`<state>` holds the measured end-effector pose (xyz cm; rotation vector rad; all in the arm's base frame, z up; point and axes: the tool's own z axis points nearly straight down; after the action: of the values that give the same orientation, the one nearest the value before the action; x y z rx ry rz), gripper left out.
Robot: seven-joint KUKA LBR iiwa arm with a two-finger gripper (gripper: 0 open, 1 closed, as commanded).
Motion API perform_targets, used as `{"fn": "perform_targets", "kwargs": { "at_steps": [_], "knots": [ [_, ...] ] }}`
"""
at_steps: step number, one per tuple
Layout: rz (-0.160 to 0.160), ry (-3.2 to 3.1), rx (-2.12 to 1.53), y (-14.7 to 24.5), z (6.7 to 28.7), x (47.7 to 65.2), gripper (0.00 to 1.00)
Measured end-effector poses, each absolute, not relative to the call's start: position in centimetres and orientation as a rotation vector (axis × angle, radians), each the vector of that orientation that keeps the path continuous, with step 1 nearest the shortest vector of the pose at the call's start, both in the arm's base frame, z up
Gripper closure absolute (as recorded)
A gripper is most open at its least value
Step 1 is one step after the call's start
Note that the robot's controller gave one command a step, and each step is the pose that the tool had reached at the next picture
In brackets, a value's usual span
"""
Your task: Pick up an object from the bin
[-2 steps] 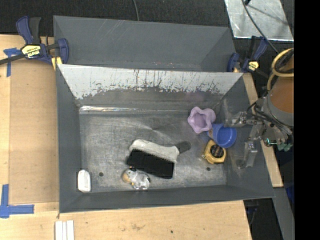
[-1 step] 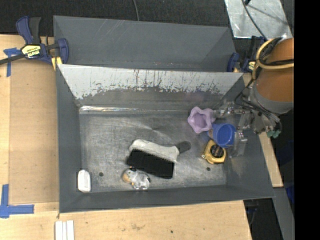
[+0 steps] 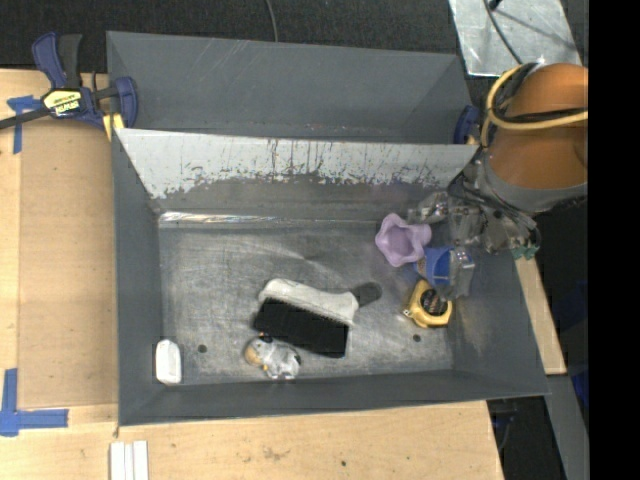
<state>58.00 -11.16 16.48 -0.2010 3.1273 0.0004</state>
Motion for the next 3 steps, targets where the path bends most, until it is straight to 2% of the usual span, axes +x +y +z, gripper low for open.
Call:
{"fn": "perform_targets", "kwargs": {
  "at_steps": [1, 2, 3],
  "knots": [
    [-0.002, 3.136, 0.109, -9.8, 11.4, 57.6, 1.0],
    [-0.001, 3.136, 0.108, -9.8, 11.4, 57.6, 1.0],
    [0.001, 3.142, 0.122, -10.1, 16.8, 57.3, 1.0]
  ]
}}
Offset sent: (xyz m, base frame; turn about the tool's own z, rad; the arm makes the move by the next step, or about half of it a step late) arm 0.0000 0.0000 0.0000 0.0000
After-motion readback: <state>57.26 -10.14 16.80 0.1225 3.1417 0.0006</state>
